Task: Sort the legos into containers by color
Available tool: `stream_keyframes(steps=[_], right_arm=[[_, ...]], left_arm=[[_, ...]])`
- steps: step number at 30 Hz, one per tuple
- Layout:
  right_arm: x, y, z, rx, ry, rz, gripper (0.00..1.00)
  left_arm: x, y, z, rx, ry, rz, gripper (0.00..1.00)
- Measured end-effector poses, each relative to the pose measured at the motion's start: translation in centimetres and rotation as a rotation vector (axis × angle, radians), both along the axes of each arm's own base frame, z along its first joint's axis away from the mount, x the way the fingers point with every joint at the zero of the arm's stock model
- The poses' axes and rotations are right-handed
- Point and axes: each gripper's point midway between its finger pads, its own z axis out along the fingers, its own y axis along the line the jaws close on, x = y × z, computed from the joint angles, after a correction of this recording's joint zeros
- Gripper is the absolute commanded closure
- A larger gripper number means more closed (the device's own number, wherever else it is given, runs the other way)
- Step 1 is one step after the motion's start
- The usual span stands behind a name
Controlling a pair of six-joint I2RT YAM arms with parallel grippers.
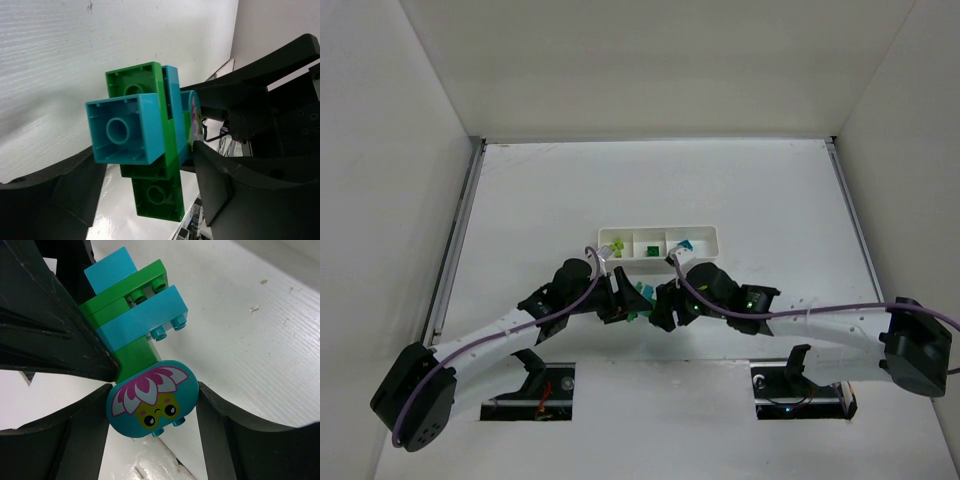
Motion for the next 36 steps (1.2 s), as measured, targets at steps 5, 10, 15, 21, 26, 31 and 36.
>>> stream_keyframes(steps=[5,10,15,21,26,31,36], right_arm=[[0.2,0.4,0.0,0.011,-0.002,0.002,0.51],[0.2,0.7,-0.2,0.012,0.002,0.008,0.51],[0.3,0.9,-0.4,0.016,0.004,0.008,0.51],[1.0,1.1,0.2,0.043,-0.009,-0.007,0.5],[1.2,1.0,0.0,0.034,-0.007,-0.014,0.27],[1.3,1.2,0.6,0.056,-0.021,-0.021,0.07],[1.1,0.9,3.3,0.134,-0.055,-0.026,0.0]], left_arm=[[0.1,-0.2,0.3,-0.017,0.005,0.003,0.47],[0.3,-0.4,0.5,-0.032,0.021,0.02,0.6],[1.1,-0.4,1.5,-0.071,0.028,0.061,0.74],[1.8,-0.3,2.0,-0.097,0.044,0.108,0.78],[1.9,-0.5,1.8,-0.104,0.046,0.133,0.85],[2.4,-0.3,3.5,-0.164,0.009,0.165,0.86],[4.3,1.0,6.0,-0.231,-0.07,0.243,0.87]])
